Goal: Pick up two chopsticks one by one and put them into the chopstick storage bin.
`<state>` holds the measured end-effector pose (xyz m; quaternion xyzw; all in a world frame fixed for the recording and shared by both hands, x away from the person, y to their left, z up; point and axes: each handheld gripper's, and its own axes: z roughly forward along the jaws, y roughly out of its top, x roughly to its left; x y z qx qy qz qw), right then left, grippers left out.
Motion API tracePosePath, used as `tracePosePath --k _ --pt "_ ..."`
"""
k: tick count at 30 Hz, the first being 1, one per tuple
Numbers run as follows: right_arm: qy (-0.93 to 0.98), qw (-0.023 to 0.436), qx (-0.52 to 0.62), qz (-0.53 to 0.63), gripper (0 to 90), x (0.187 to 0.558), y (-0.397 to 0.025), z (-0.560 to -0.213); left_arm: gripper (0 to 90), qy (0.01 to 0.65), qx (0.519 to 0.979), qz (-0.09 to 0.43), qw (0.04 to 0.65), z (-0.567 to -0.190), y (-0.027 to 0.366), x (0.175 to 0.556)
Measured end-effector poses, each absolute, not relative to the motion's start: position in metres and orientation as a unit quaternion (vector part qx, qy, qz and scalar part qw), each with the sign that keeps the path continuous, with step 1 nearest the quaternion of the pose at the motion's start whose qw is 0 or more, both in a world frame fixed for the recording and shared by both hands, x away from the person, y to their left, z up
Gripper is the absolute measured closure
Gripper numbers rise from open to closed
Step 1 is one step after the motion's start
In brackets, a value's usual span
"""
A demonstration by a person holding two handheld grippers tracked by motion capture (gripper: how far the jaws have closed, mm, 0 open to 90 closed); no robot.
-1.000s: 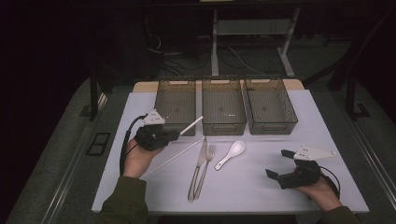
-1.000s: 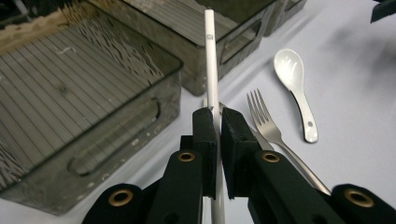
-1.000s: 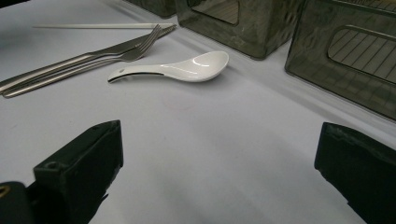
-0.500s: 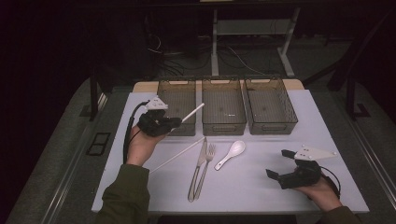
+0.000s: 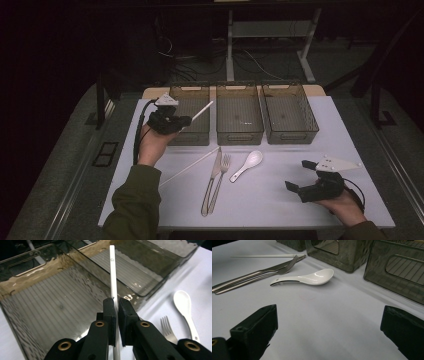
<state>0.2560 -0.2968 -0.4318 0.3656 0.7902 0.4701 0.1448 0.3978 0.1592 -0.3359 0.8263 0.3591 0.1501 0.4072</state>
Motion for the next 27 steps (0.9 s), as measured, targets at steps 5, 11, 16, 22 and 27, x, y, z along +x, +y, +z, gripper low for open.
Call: tracePosePath --k 5,11,16,22,27 --pt "0.789 0.144 0.367 0.471 1.3 0.256 -0.297 -0.431 84.2 0.364 0.826 0.157 0.402 -0.336 0.158 0.410" --pt "0.788 0.144 0.367 0.473 1.3 0.256 -0.298 -0.431 84.3 0.364 0.825 0.158 0.402 -0.337 0.156 0.425" --pt "0.787 0.142 0.367 0.475 1.3 0.255 -0.298 -0.431 84.2 0.368 0.822 0.161 0.403 -0.339 0.156 0.439" --pt "0.785 0.141 0.368 0.479 1.3 0.255 -0.299 -0.431 84.2 0.380 0.818 0.162 0.401 -0.342 0.156 0.457" --pt "0.784 0.140 0.368 0.480 1.3 0.255 -0.299 -0.430 84.2 0.385 0.812 0.161 0.408 -0.342 0.156 0.471"
